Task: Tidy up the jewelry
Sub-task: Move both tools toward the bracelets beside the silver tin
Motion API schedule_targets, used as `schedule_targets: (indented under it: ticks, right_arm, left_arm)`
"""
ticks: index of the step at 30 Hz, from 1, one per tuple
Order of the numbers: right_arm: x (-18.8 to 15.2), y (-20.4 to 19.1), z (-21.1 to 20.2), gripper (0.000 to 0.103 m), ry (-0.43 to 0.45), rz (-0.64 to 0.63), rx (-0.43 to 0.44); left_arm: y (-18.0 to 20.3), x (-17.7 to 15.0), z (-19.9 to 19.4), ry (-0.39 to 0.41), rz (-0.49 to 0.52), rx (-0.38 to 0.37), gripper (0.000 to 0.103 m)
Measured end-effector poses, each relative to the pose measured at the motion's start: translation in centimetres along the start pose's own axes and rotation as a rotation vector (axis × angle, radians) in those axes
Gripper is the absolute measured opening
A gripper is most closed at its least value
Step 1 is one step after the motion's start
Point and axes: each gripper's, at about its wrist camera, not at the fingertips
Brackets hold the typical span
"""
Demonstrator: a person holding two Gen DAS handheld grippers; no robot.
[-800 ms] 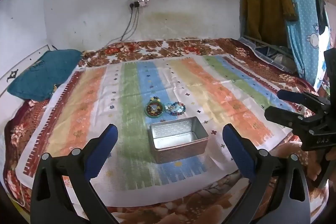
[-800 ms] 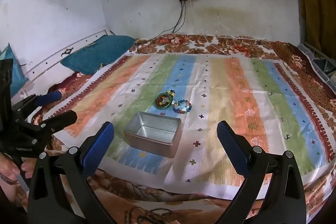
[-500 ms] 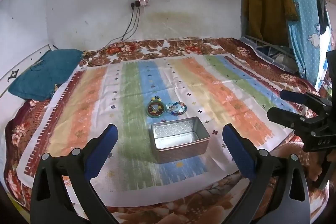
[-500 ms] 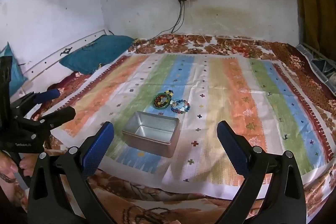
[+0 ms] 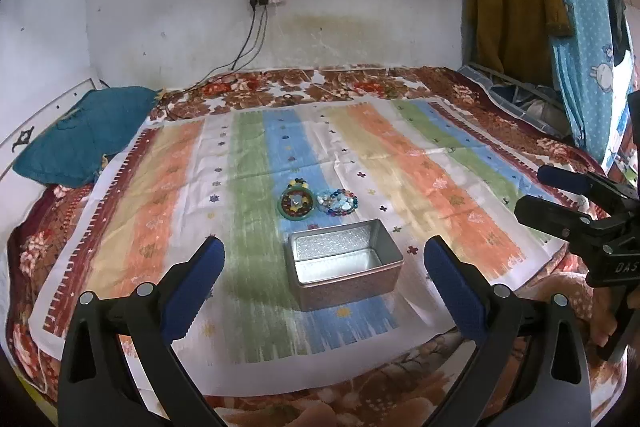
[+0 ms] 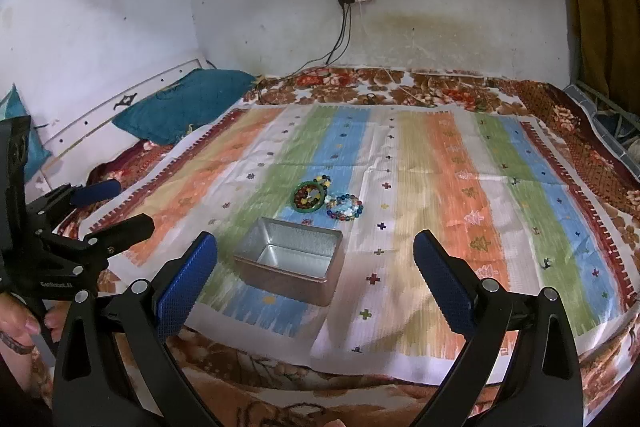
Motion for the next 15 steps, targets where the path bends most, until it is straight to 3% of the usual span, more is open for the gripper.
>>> schedule_targets:
  ticks: [15]
  right_arm:
    - [1.0, 0.0, 3.0, 0.099, -0.011, 0.012, -0.001]
  left_arm:
    - [-1.0, 0.0, 2.3, -0.012, 0.001, 0.014, 0.097]
Point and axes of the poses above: each gripper's, at about its wrist camera, not at the fingertips, and z roughly the way its jaws point, y to its right, x to its top, and after that the axes turned 13 degrees about -x, right-handed
